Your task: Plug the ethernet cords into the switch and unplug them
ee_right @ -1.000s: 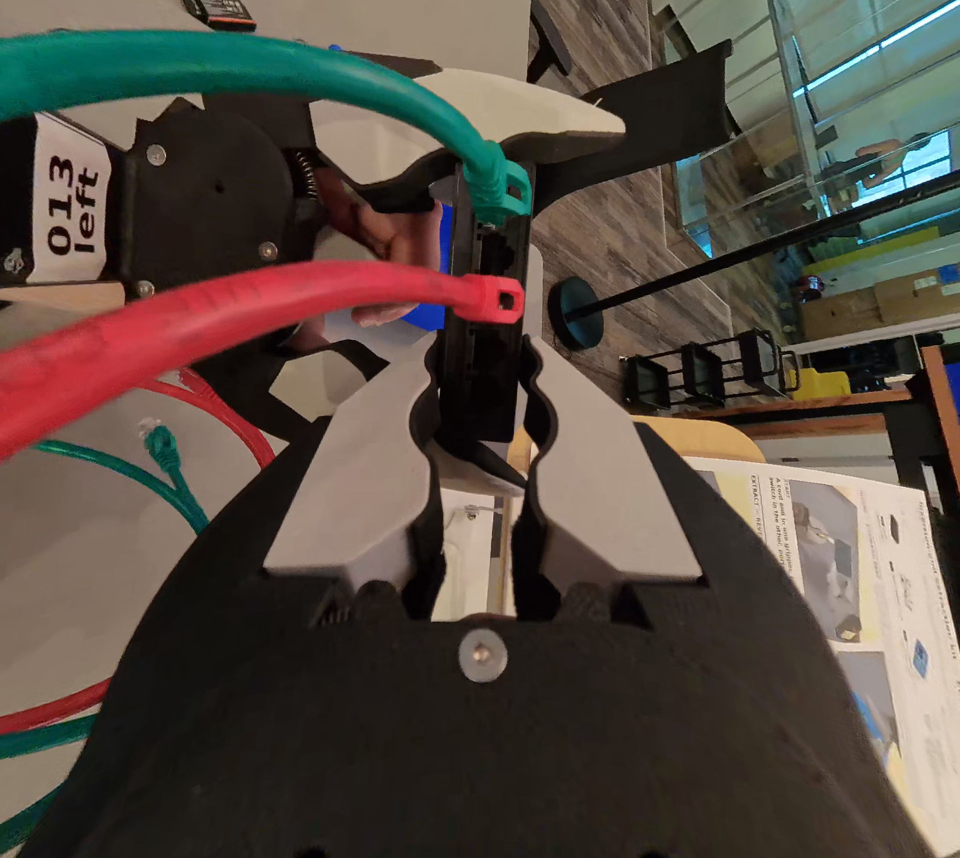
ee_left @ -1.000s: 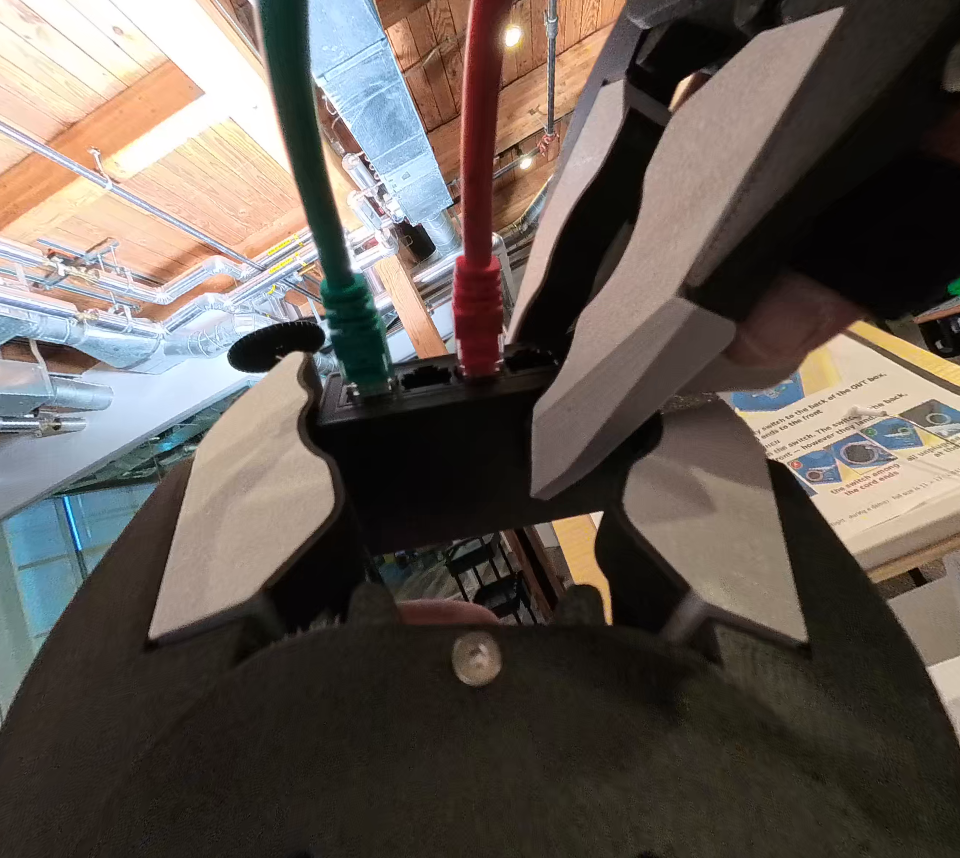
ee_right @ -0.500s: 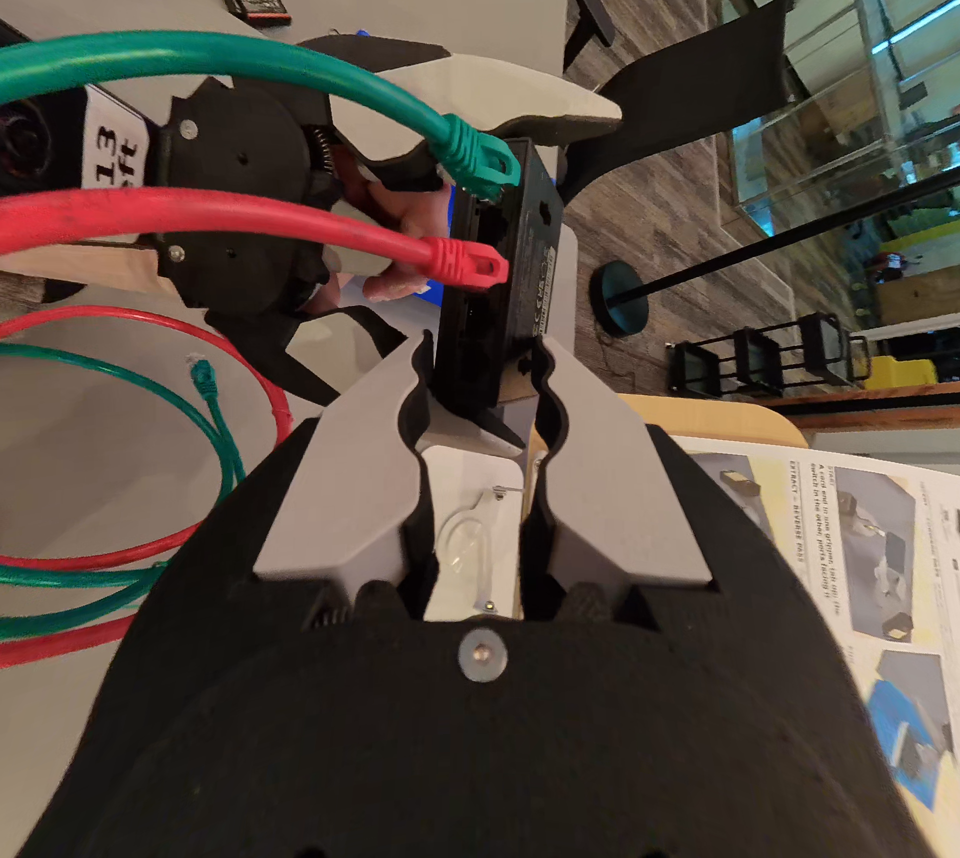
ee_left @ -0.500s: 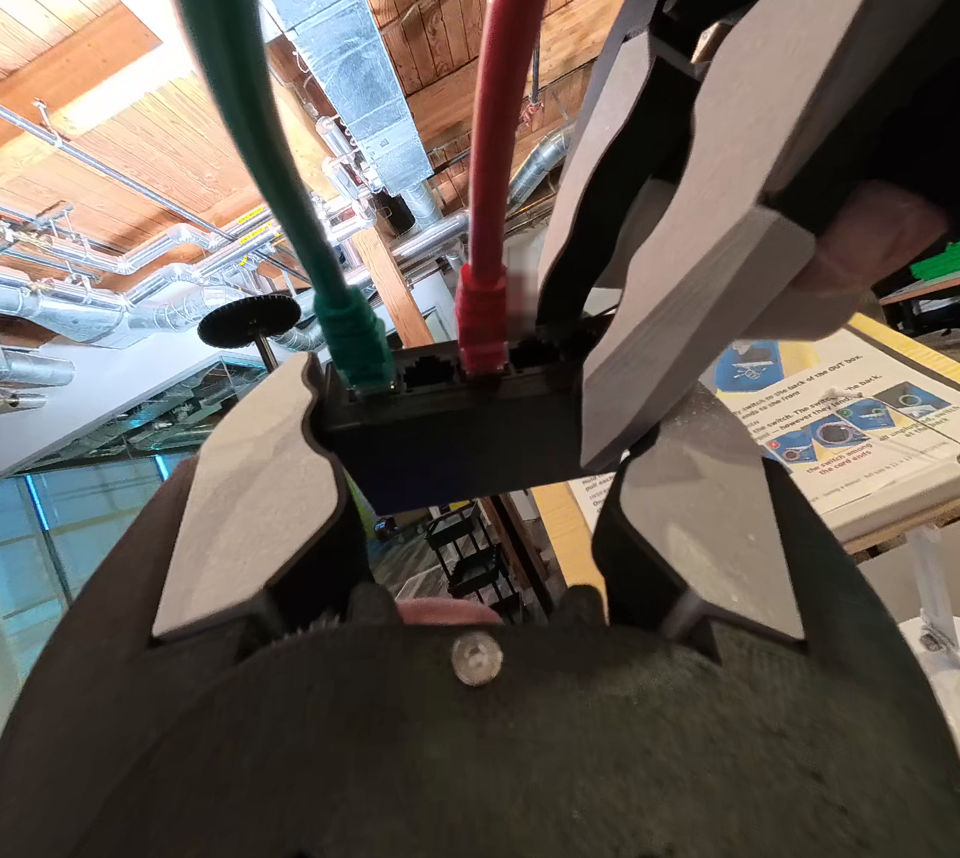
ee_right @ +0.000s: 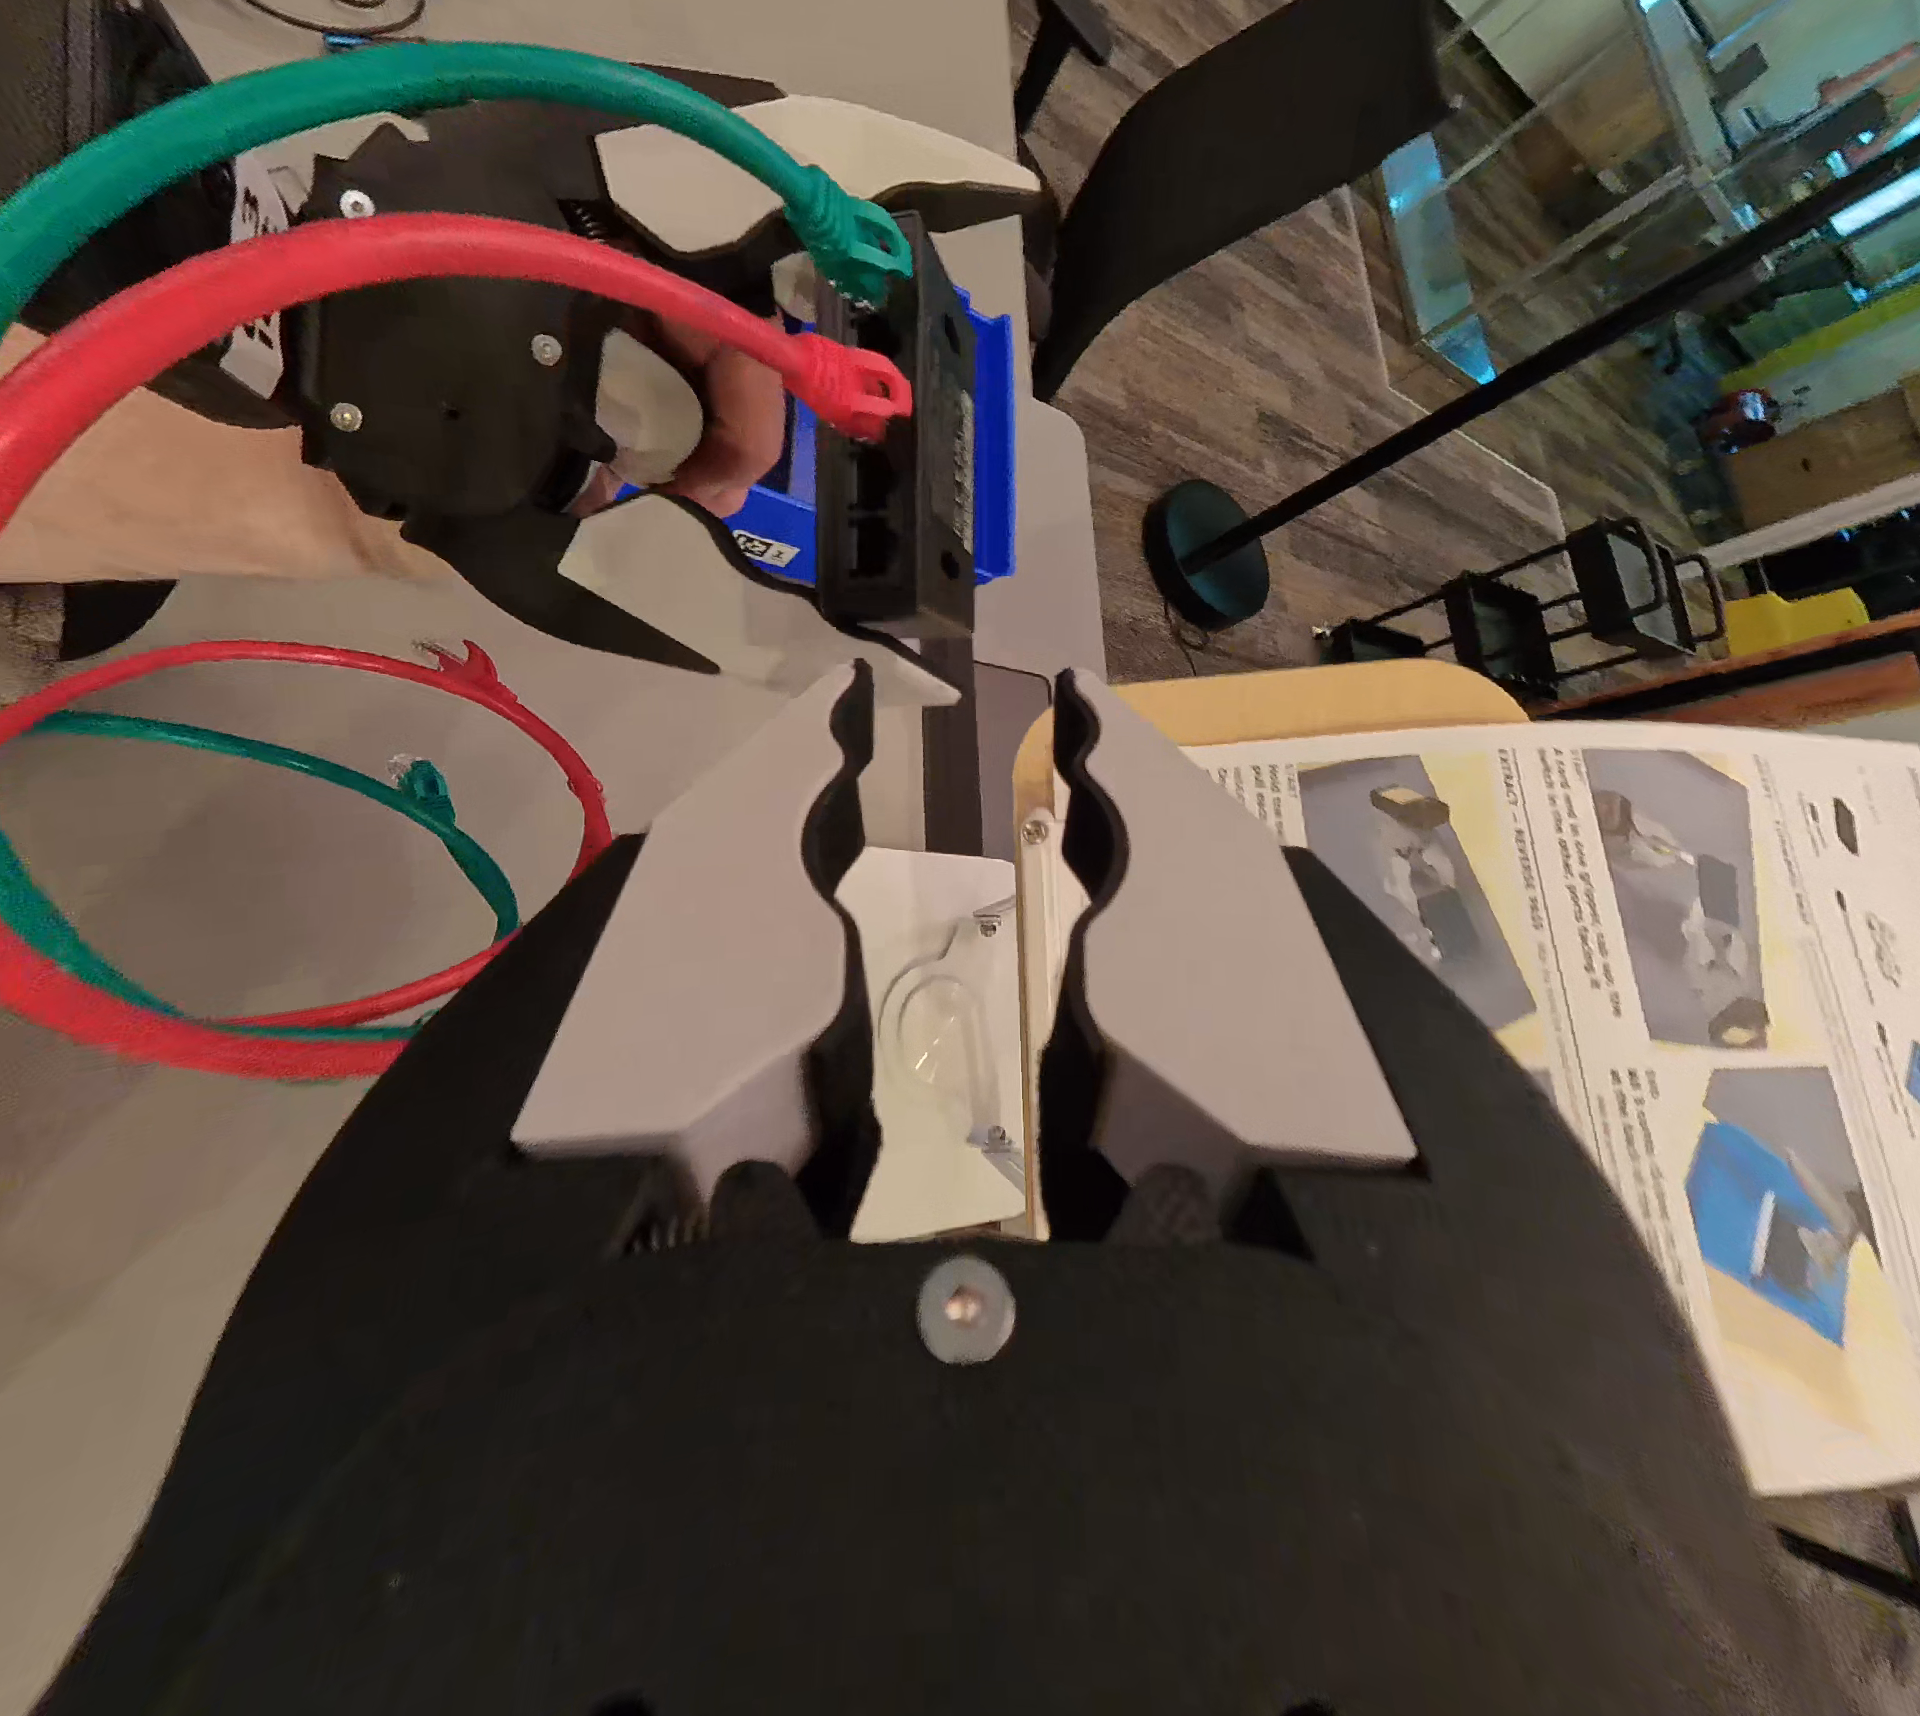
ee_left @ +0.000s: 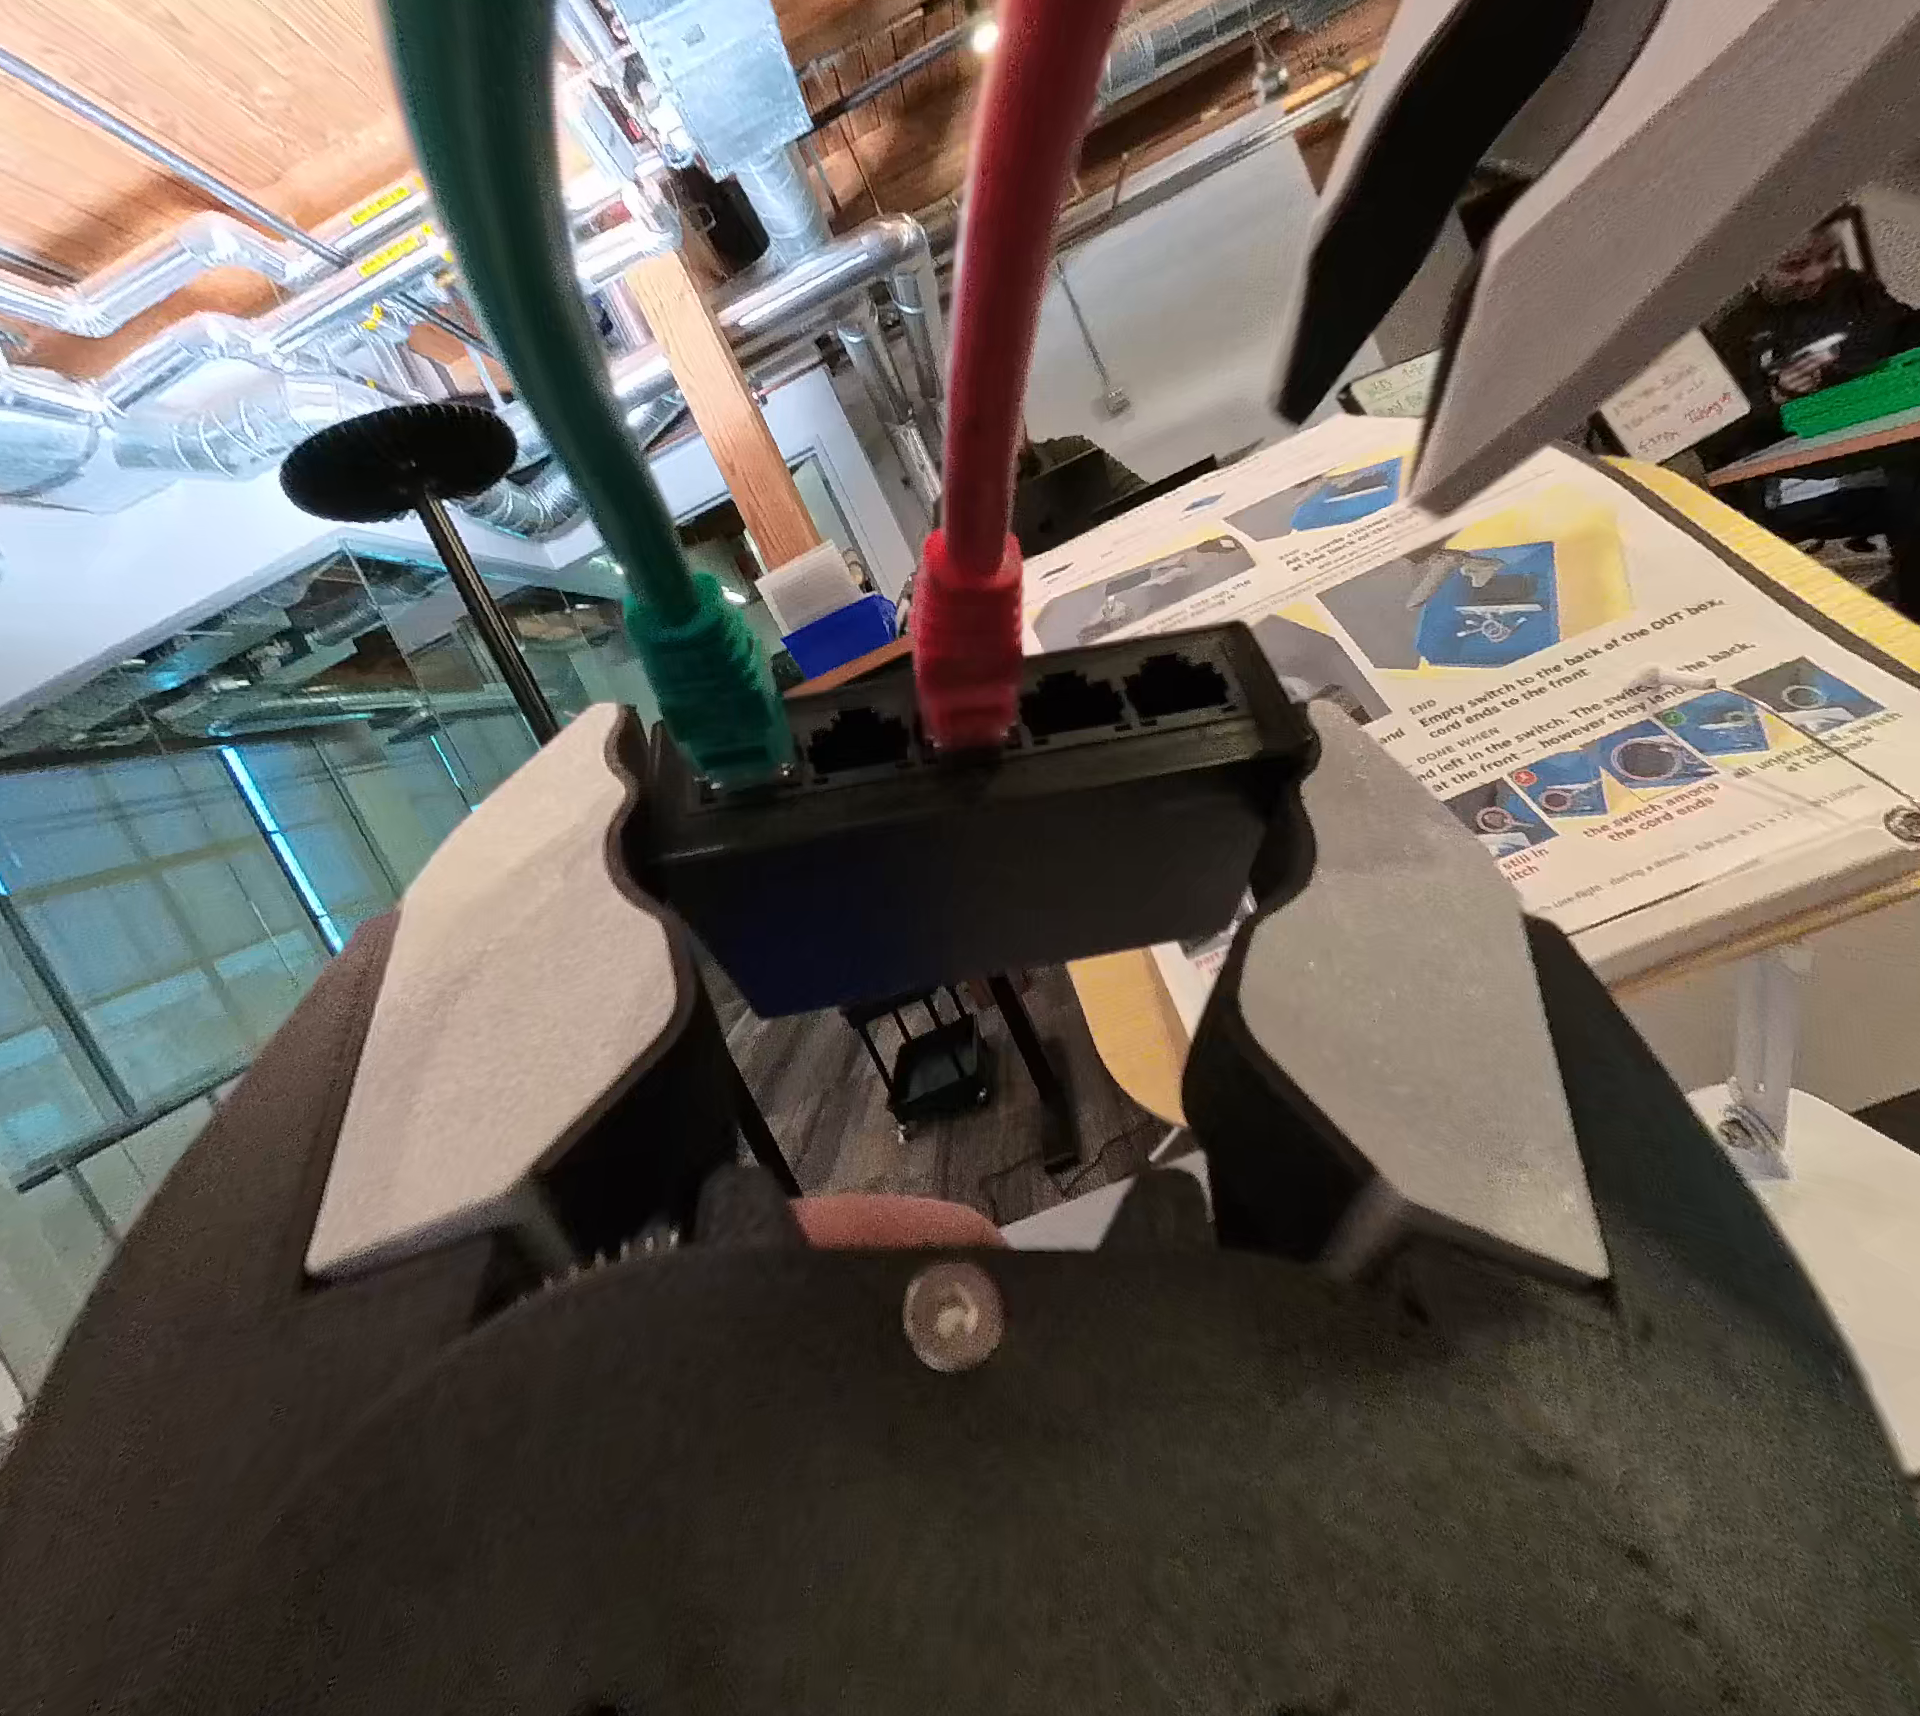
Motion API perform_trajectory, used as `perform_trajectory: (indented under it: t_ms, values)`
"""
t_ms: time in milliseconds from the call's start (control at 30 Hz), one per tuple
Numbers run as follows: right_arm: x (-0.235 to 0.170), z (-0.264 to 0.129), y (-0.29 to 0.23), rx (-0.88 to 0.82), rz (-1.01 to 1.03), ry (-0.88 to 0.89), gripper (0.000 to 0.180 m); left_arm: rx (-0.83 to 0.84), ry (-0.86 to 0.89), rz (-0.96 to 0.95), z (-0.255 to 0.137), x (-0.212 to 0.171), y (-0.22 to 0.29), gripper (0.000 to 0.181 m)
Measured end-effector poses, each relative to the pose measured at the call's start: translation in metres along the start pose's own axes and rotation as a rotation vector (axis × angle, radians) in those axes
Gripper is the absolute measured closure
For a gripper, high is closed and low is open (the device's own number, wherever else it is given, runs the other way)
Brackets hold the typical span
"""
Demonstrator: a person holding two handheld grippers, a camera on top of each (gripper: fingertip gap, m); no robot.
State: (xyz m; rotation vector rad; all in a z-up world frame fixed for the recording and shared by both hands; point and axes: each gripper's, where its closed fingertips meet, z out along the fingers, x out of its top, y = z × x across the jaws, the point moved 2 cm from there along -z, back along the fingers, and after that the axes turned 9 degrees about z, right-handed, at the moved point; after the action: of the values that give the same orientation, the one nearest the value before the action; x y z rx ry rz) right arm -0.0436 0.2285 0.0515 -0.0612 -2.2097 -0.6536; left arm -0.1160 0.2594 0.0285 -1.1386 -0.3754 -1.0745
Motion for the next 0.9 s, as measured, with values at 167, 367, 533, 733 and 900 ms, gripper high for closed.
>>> perform_trajectory:
  t_ms: [167,367,533,733,900]
  values:
    - [-0.007,-0.015,0.012,-0.104,-0.001,-0.008,0.144,-0.007,-0.041,-0.034,0.003,-0.008,0.001,0.07]
    - [-0.015,-0.023,0.022,-0.295,-0.097,-0.094,0.147,-0.028,-0.08,-0.048,0.006,-0.015,0.004,0.07]
    - [-0.017,-0.019,0.018,-0.289,-0.087,-0.102,0.15,-0.029,-0.109,-0.065,0.008,-0.02,0.001,0.07]
    - [-0.018,-0.016,0.015,-0.293,-0.092,-0.117,0.151,-0.028,-0.134,-0.084,0.009,-0.027,0.0,0.07]
    - [-0.013,-0.019,0.015,-0.312,-0.089,-0.109,0.153,-0.021,-0.14,-0.107,0.009,-0.029,-0.004,0.07]
